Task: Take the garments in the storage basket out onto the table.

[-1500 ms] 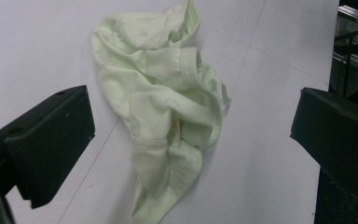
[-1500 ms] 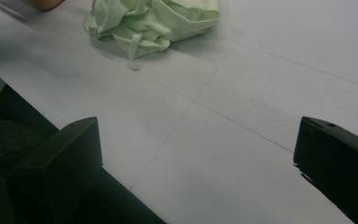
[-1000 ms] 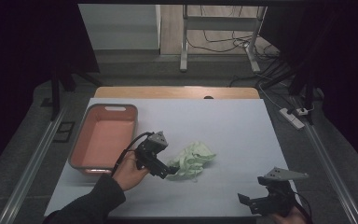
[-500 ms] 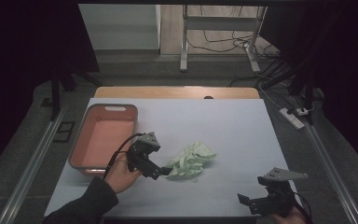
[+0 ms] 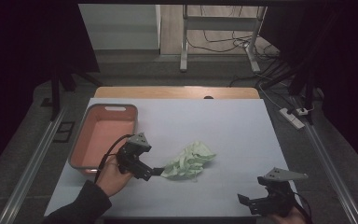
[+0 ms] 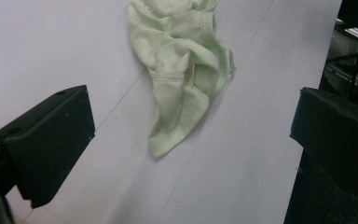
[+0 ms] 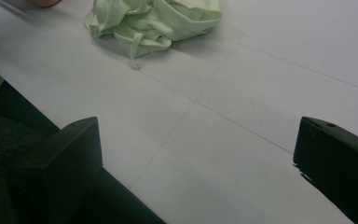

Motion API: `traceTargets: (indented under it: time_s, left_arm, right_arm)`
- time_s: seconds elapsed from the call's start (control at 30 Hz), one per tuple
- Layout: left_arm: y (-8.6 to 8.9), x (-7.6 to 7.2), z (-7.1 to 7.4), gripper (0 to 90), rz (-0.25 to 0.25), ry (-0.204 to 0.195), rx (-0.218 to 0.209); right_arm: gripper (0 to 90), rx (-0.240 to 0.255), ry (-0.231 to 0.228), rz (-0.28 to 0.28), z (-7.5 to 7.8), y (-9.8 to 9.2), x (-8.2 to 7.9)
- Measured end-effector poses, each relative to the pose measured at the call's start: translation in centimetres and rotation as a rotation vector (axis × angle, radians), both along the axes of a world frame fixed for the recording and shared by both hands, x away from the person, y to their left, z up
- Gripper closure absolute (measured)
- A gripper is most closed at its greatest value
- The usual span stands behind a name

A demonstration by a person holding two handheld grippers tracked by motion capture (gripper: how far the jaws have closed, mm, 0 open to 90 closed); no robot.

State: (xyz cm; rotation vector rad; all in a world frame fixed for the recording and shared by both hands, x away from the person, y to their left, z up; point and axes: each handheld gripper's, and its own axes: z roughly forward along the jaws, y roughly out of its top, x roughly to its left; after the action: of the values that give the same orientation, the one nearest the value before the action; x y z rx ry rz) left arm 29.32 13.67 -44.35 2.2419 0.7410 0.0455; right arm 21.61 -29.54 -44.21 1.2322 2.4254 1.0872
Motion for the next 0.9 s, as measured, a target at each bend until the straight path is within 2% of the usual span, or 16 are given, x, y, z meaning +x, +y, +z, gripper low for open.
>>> traceTargets:
  time_s: [0.43,0.67,0.9]
  left_arm:
    - [2.8,-1.2,-0.2,0.1,0.068,-0.028,-0.019]
    - [3.8,-1.9,-0.4,0.0,0.098,-0.029,-0.016]
    - [5.0,-2.6,-0.6,0.0,0.127,-0.026,-0.034]
  right_arm:
    - [1.3,0.003,0.001,0.003,0.0,0.0,0.0]
    - [1.3,0.003,0.002,0.004,0.0,0.0,0.0]
    - [1.3,-0.001,0.001,0.005,0.0,0.0,0.0]
